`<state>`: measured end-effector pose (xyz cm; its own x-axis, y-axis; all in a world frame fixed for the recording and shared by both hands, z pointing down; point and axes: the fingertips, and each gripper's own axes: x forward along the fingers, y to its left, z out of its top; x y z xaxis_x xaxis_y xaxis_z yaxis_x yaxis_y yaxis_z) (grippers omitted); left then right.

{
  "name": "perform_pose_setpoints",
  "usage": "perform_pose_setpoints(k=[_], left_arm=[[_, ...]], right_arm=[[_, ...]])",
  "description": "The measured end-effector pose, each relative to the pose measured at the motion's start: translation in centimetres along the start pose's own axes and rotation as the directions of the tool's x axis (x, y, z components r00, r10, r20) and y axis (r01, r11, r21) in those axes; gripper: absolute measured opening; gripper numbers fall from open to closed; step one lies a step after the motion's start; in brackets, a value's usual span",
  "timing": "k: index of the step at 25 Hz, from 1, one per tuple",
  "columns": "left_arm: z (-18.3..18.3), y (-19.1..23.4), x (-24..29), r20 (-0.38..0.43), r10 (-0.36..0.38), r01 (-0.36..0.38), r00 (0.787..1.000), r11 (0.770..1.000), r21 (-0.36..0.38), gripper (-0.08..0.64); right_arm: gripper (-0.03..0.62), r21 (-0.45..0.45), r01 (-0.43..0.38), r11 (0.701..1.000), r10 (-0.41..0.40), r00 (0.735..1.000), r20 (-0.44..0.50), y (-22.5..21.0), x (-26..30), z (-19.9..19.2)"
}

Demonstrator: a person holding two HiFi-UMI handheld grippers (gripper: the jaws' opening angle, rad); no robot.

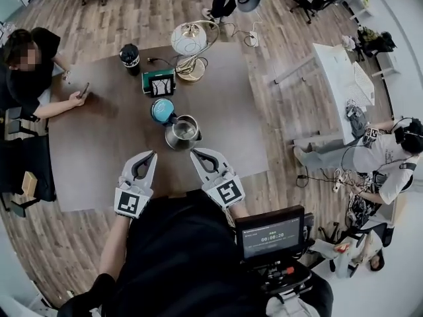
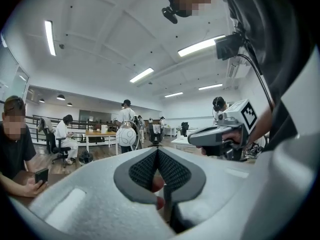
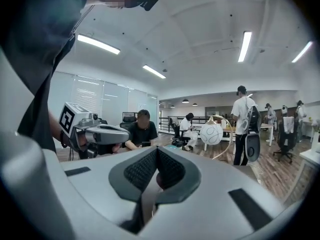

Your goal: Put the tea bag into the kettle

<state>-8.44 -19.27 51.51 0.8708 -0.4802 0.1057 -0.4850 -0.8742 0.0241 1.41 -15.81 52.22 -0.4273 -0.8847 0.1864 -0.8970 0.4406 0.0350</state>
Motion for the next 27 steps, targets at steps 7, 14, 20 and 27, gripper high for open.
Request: perform_pose_setpoints(k=[7, 14, 20, 27], left_arm=[[-0.7, -1.8, 1.1, -0.038, -0.04, 0.041, 0.998, 0.998, 0.046, -0.015], [-0.3, -1.9, 1.5, -0.038, -0.039, 0.041, 0.999, 0.998, 0.055, -0.015], [0.0, -2.1, 1.7, -0.032, -0.035, 0.037, 0.999, 0.998, 0.044, -0.015], [0.0, -1.7, 1.9, -0.023, -0.027, 0.028, 0.999, 0.998, 0.051, -0.015]], right_arm=[[0.005, 0.009, -0.006, 1.0, 0.006, 0.999, 0.041, 0.2, -0.7, -0.1], [0.005, 0.015, -0.009, 1.0, 0.008, 0.999, 0.054, -0.2, -0.4, 0.1], [0.005, 0.005, -0.022, 1.0, 0.021, 0.999, 0.045, -0.3, -0.2, 0.2], [0.005, -0.02, -0.048, 0.999, 0.049, 0.998, 0.035, -0.1, 0.3, 0.0]])
